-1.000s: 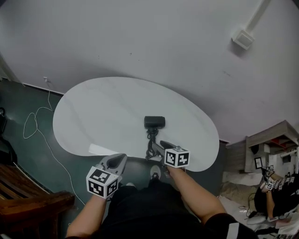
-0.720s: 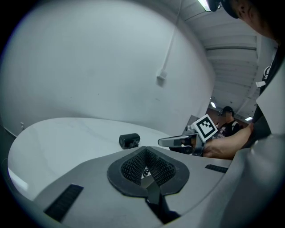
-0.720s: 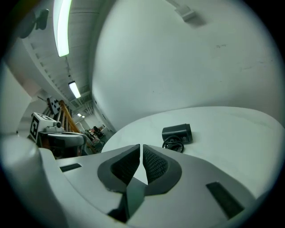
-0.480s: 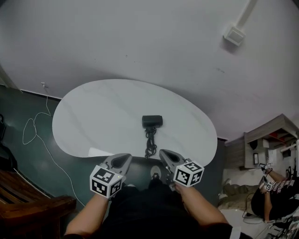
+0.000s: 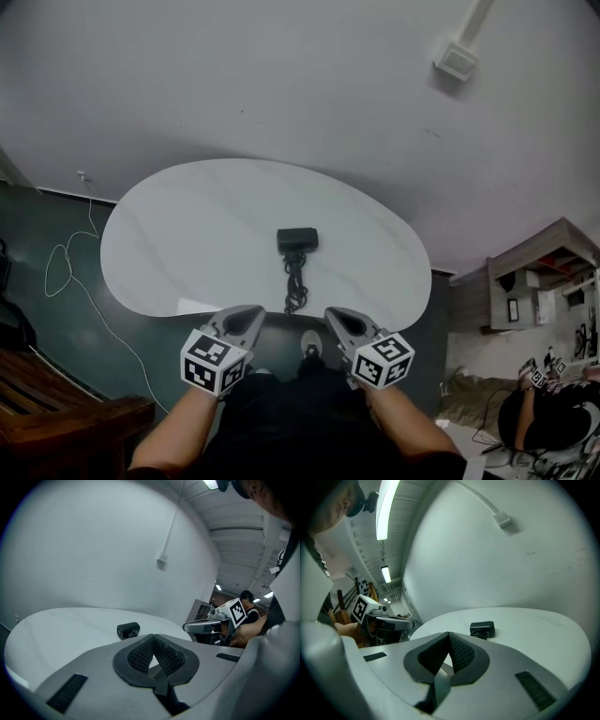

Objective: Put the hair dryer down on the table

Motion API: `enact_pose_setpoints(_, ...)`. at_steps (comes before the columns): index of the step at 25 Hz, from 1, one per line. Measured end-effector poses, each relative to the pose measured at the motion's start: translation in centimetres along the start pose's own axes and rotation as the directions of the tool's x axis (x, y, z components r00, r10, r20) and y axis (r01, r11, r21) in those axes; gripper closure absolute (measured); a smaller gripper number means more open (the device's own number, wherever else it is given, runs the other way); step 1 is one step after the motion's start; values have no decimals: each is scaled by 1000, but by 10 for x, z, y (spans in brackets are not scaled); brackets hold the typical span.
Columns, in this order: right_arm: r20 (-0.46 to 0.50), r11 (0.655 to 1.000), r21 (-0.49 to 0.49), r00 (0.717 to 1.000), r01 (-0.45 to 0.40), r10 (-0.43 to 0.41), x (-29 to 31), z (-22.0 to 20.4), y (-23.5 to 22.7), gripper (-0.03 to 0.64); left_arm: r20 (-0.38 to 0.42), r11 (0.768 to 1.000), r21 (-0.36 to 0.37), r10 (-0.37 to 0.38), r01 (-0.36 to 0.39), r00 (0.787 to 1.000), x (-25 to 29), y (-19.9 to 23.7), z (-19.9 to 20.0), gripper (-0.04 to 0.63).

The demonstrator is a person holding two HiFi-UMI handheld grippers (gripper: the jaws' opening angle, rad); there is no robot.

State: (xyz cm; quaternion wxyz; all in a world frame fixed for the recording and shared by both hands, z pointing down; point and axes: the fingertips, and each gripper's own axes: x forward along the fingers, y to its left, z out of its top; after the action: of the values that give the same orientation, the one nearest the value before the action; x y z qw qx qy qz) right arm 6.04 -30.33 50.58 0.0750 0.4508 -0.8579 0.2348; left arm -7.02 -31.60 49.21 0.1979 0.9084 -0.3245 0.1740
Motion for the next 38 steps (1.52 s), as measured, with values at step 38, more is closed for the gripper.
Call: enact_pose_setpoints(38,14,995,98,1000,-5,3,-3,2,-16,609,-17,1000,10,0,0,1000,6,5,7,584)
